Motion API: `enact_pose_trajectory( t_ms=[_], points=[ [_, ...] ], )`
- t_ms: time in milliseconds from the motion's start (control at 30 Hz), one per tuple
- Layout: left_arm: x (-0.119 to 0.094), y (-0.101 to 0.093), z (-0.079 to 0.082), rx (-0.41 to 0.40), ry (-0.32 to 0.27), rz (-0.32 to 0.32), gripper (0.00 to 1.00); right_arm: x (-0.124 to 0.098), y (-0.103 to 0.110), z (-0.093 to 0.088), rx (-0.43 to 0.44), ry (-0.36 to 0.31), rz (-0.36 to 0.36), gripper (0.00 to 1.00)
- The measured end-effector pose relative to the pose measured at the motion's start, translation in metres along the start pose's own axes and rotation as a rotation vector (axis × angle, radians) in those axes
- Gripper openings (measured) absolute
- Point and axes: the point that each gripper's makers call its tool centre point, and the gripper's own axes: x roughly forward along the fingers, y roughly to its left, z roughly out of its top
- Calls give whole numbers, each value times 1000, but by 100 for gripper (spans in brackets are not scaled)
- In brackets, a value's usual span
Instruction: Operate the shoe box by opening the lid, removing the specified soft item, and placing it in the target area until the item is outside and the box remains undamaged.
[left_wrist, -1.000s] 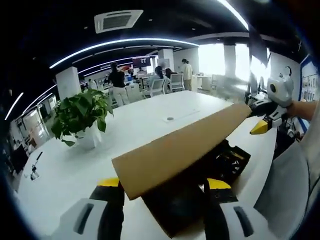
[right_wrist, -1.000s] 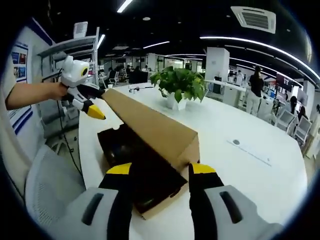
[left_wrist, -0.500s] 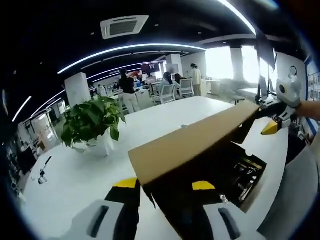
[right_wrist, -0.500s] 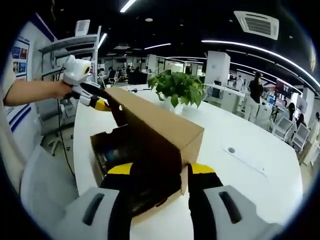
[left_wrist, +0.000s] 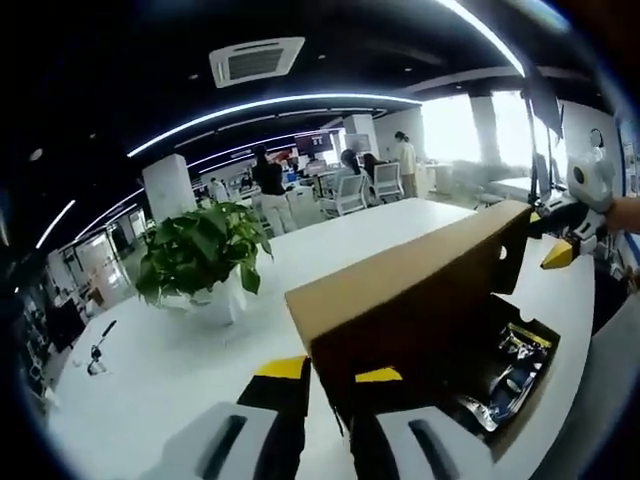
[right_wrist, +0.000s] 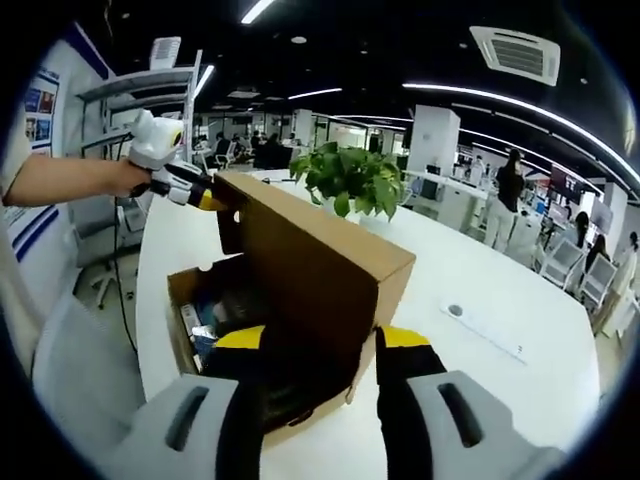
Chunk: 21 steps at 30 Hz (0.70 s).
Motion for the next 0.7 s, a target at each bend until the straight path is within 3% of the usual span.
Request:
enact_pose_trajectory(
  t_ms=[300, 433, 533, 700],
  points=[
    [8, 8, 3, -18, -1, 28, 5, 5, -12, 3, -1, -15, -17, 33],
    [10, 9, 4, -26, 1, 33, 5, 6, -20, 2, -19, -31, -34, 25],
    [12, 10, 5, -29, 2, 34, 5, 7, -28, -5, -24, -22, -64, 17],
    [21, 14, 7, -26, 8, 40, 5, 11, -37, -35, 12, 20, -104, 16]
  ],
)
